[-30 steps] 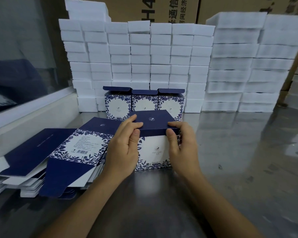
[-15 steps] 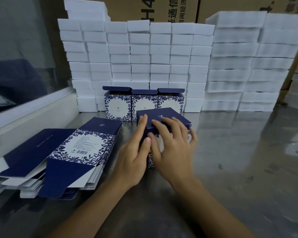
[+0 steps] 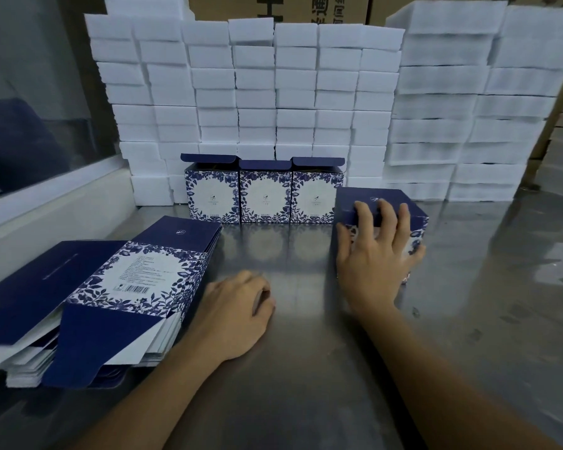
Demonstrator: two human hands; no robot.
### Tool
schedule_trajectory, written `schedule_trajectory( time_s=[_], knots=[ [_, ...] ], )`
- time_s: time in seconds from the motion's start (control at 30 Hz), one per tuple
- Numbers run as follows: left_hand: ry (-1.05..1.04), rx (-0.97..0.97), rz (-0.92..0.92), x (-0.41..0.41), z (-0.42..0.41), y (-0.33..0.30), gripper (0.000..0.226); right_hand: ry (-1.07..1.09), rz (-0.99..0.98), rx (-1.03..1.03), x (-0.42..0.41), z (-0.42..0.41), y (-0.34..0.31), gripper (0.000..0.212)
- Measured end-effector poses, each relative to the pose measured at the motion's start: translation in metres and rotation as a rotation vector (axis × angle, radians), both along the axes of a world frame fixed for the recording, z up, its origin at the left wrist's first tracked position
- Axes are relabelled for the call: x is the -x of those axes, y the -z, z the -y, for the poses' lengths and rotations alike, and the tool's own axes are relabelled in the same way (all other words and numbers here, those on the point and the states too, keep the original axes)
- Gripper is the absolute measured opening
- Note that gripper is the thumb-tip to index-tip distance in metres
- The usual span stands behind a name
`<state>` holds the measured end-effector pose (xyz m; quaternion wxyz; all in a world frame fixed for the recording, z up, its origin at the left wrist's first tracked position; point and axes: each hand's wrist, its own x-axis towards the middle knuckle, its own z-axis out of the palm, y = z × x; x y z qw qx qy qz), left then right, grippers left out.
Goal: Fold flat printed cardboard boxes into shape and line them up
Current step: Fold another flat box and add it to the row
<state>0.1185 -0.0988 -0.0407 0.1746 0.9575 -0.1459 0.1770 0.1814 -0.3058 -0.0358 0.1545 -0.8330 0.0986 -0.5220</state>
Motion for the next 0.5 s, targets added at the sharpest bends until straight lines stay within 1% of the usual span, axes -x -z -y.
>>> schedule_trajectory(
  time_s=[0.27,0.5],
  knots=[
    [-0.016,0.007,-0.014,-0.004,-0.002,0.004,0.017,0.067,-0.065,-0.05,-0.053,0.031,0.004,0.042],
    [-0.038,-0.007,0.005,-0.013,0.0,0.006,0.02,-0.01,-0.131,-0.016,-0.087,0.052,-0.004,0.045]
  ],
)
